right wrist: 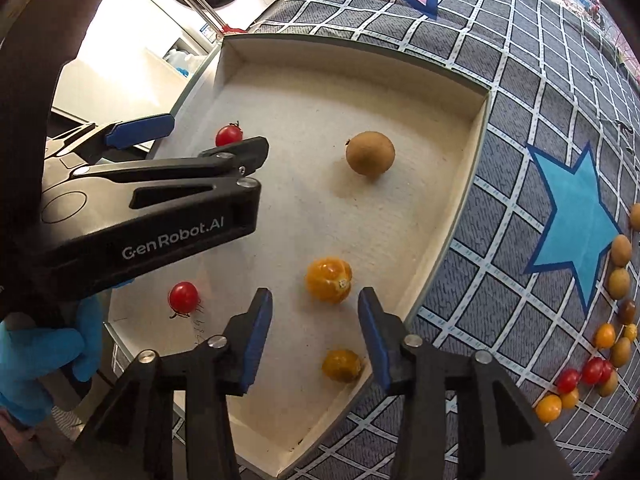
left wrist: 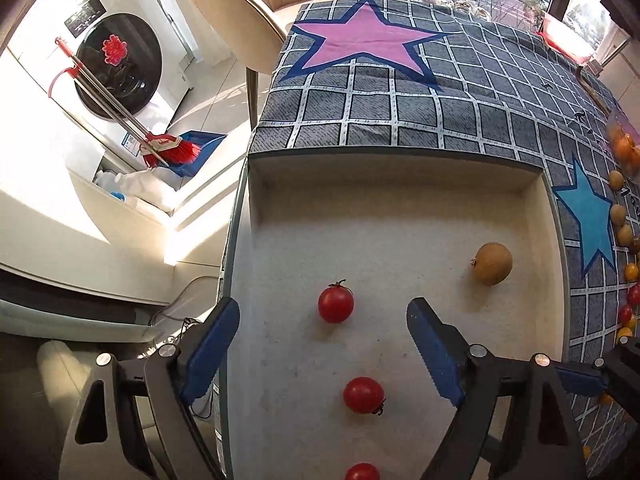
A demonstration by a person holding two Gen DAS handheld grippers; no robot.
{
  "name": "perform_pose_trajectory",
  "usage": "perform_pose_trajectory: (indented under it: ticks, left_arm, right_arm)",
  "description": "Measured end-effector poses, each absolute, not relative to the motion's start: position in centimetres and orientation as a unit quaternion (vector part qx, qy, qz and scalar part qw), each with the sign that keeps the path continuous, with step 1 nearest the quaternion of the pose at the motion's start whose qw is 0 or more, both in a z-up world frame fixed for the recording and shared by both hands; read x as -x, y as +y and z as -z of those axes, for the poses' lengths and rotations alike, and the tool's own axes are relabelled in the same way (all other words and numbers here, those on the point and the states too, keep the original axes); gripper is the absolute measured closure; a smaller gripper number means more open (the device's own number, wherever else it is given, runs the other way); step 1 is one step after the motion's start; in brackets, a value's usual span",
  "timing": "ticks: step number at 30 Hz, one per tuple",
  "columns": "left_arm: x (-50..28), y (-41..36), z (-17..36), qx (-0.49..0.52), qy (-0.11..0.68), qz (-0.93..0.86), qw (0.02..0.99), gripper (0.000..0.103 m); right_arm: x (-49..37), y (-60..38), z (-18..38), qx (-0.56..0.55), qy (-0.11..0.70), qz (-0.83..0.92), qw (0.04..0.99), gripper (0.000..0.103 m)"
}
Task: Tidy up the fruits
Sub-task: 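Move both open grippers back over the remaining fruit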
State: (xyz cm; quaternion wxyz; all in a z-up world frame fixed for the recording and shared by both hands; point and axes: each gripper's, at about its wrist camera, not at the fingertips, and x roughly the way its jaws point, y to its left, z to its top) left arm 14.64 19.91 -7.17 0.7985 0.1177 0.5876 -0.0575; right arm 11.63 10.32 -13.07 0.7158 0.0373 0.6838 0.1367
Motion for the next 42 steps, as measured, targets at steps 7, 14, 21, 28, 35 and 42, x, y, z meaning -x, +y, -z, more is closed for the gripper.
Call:
perform_pose_trajectory:
  ticks: [7,14,21,28,35,42]
  left_arm:
    - [-13.6,19.9,5.9,-0.114,0.594,0.056,0.794,0.016]
    - [-11.9,18.5,4.2,-0.124,0.594,0.062,0.793,0.016]
    - [-9.5,16.1,1.8,-0.111,0.586,0.095,0.797,0.016]
    - [-7.9,12.6,0.6,-0.112,0.597,0.131,0.784,0.016]
    - [-6.9,8.9,0.4,-0.143,0.597,0.161,0.773,0.016]
    - [-5.9,6.1,0.7,-0.169,0.595,0.182,0.765,0.016]
  right_arm:
    - [-9.1,8.7,9.5,-0.056,0.661,-0.141,0.735,0.017]
    - [-7.0,3.6,8.2,-0.071,0.665,-0.070,0.741,0.014]
    - [-5.9,-0.2,6.8,-0.066,0.672,0.003,0.737,0.014]
    - [-4.4,-4.0,6.3,-0.054,0.681,0.062,0.728,0.013]
    - [-3.3,-7.1,5.9,-0.069,0.678,0.090,0.727,0.013]
    - [-1.7,-9.5,6.7,-0.074,0.684,0.107,0.718,0.013]
